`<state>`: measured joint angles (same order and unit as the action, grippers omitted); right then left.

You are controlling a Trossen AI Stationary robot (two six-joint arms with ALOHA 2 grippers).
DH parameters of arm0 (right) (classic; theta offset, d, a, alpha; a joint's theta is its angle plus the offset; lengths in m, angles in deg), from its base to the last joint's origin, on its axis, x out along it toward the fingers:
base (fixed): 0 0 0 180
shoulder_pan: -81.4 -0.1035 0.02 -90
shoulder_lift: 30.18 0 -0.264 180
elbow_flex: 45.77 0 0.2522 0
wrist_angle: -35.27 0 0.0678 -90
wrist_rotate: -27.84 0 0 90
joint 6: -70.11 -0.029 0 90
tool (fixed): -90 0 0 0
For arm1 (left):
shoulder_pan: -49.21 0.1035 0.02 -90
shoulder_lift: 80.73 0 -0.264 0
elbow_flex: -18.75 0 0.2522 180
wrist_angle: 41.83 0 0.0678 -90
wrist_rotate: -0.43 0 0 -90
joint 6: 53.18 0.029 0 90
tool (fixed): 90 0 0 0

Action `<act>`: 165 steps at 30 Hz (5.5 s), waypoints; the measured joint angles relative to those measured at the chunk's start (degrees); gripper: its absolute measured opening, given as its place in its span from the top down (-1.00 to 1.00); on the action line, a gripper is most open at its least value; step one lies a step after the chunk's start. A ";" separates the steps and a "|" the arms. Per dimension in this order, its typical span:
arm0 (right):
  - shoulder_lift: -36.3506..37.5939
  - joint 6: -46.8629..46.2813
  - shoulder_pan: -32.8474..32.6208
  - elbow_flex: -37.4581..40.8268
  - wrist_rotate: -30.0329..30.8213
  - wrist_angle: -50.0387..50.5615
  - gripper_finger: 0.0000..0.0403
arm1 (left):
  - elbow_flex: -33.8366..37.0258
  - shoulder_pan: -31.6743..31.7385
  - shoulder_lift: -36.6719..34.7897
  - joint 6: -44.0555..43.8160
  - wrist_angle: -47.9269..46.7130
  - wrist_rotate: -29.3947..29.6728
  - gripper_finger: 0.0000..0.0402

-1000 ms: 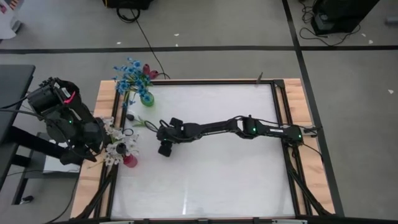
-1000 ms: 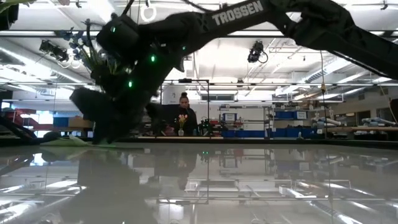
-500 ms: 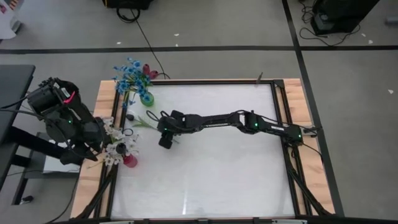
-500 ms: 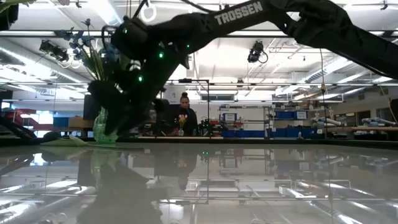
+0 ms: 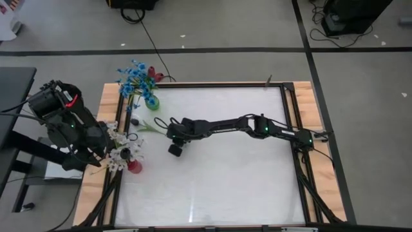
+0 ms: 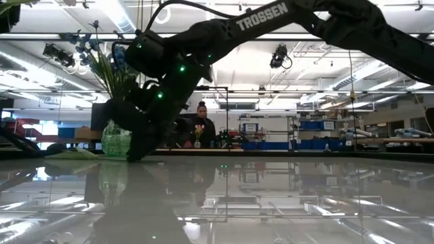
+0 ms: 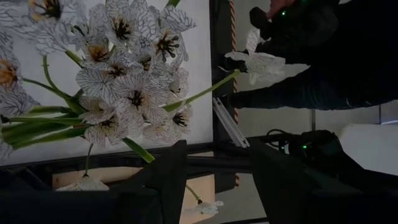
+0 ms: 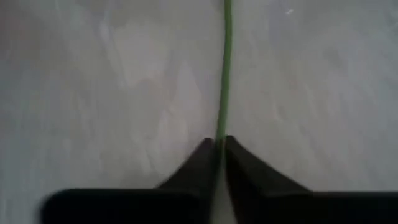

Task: Sort flowers into vase by color
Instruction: Put the black tulip into the red vase

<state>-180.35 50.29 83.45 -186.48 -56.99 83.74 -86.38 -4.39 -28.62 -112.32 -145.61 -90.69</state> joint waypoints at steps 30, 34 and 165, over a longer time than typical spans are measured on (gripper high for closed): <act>30.98 -10.28 -4.64 0.62 14.79 36.13 1.00 | -13.13 0.00 -0.08 3.51 7.90 34.36 0.11; 37.08 -11.63 -6.67 0.59 20.37 36.06 1.00 | -13.05 0.02 0.41 11.98 14.82 44.52 0.11; 50.86 -32.58 -13.98 24.50 29.70 5.15 -0.06 | -31.94 7.13 3.08 57.43 0.05 11.35 0.95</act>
<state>-129.49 17.71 69.47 -161.98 -27.29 88.89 -118.32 2.73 -25.54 -54.88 -145.56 -79.34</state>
